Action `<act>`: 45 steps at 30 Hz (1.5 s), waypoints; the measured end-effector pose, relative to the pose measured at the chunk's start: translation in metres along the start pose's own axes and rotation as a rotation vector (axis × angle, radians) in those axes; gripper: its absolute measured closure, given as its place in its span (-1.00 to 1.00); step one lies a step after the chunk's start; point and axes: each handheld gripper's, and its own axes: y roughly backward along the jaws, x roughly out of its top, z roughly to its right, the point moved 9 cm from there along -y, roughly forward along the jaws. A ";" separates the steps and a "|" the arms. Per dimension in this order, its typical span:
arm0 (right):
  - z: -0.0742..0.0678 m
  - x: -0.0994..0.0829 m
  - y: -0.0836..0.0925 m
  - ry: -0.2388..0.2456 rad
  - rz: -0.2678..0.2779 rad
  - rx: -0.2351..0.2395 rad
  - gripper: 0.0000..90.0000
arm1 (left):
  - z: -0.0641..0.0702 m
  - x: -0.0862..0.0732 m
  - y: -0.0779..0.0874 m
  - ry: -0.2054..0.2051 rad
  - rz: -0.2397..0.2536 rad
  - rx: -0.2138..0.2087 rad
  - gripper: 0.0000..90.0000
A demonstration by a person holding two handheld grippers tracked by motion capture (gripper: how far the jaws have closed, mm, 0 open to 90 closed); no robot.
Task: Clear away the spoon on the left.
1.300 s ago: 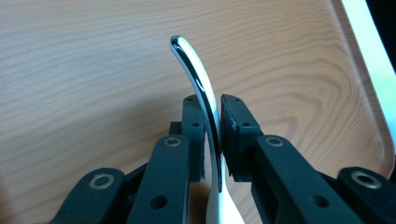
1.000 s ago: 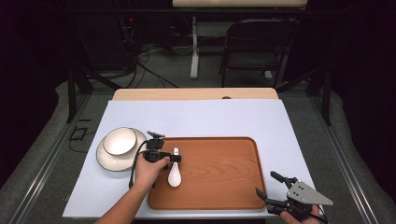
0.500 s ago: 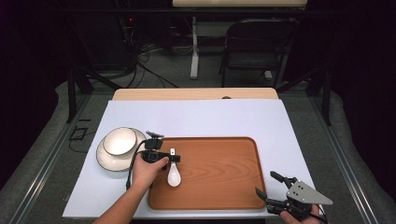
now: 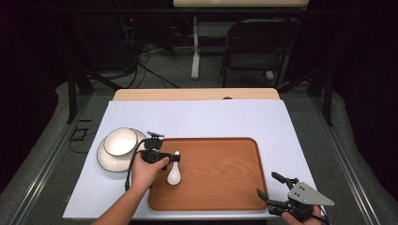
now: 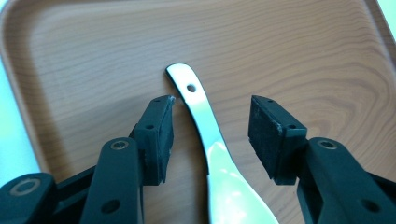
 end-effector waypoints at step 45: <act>0.000 0.000 -0.001 -0.001 -0.001 -0.003 -0.47 | -0.039 -0.027 0.091 -0.089 0.179 0.145 0.11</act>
